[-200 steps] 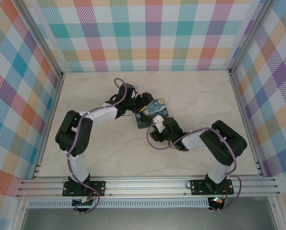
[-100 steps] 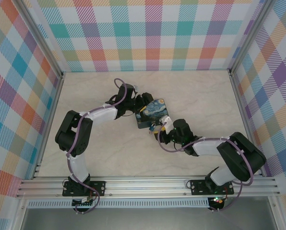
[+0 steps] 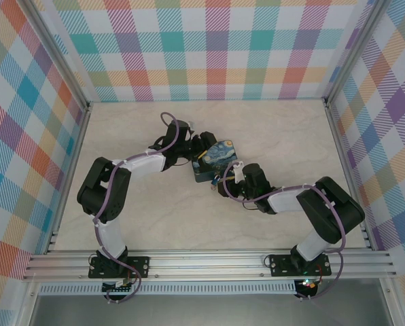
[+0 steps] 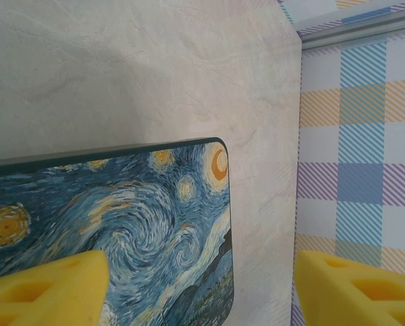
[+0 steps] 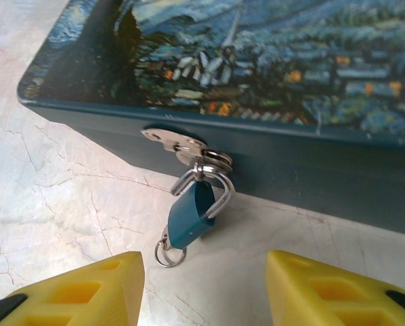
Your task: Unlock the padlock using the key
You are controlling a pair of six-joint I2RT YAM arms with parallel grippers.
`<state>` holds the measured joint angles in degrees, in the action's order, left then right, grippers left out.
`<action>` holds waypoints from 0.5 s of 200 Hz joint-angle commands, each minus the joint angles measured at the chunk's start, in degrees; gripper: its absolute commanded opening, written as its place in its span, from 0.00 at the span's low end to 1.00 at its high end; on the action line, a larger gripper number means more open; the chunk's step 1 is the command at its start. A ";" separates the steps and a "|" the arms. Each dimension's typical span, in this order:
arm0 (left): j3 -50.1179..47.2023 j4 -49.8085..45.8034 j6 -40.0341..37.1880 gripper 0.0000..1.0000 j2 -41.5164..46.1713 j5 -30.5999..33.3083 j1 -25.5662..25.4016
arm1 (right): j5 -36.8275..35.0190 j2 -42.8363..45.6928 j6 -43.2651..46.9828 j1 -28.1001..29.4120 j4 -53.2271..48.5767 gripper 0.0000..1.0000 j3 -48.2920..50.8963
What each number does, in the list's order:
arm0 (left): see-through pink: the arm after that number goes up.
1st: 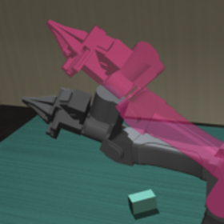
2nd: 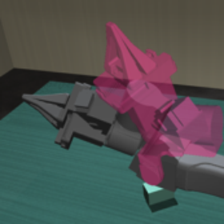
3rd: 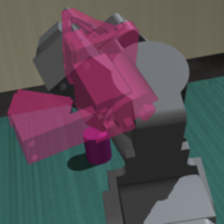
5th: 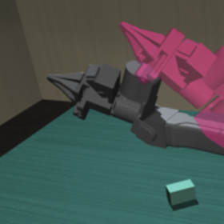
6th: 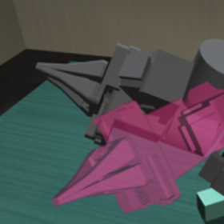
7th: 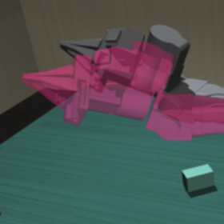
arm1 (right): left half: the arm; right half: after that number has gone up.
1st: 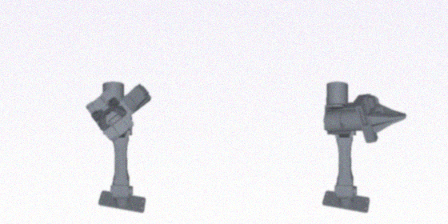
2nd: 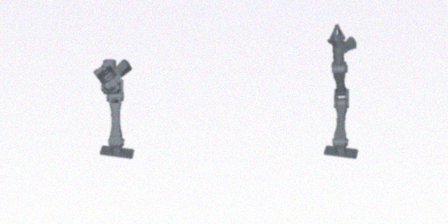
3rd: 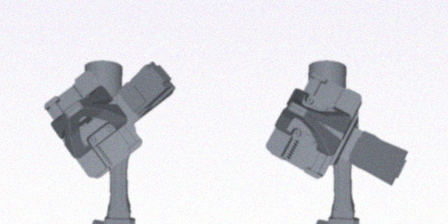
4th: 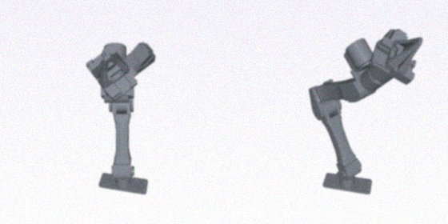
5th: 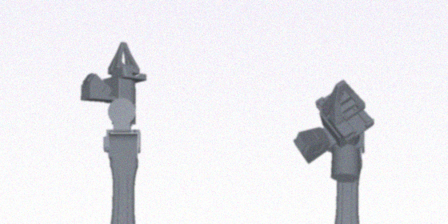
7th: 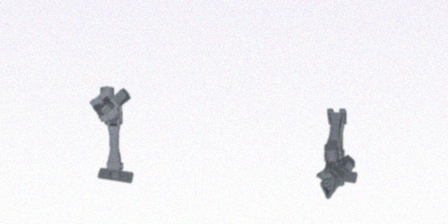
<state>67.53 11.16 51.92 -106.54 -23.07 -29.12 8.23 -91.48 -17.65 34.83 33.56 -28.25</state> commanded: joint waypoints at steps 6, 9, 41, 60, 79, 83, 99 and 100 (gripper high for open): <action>-2.31 -3.53 1.83 0.71 -0.77 -0.40 -1.27 | 0.63 -1.11 -5.73 -0.86 2.11 0.46 -1.16; -2.31 -3.51 1.98 0.71 -0.73 -0.43 -1.33 | 0.83 -1.31 -6.14 -0.96 2.14 0.45 -0.93; -2.82 -3.60 2.57 0.68 -0.50 0.05 -1.99 | 4.23 -3.72 -12.09 -2.36 9.86 0.42 2.17; -3.53 -3.45 3.10 0.67 -0.16 0.60 -2.30 | 5.52 -4.30 -14.47 -2.55 10.12 0.42 2.20; -4.39 -2.99 3.77 0.67 0.27 1.01 -2.51 | 6.13 -4.72 -16.97 -2.55 10.03 0.41 1.95; -4.56 -2.91 3.87 0.67 0.36 1.01 -2.59 | 6.19 -4.82 -17.50 -2.57 10.11 0.41 1.96; -5.14 -2.72 4.27 0.67 0.71 1.12 -2.78 | 6.25 -5.13 -20.19 -2.56 11.40 0.40 2.55; -5.13 -2.72 4.30 0.67 0.72 1.15 -2.82 | 6.26 -5.21 -20.39 -2.57 11.64 0.40 2.61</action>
<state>65.39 13.41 54.68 -105.86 -22.59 -30.87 12.58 -95.83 -32.36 32.42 40.84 -26.50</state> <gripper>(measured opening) 0.669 0.409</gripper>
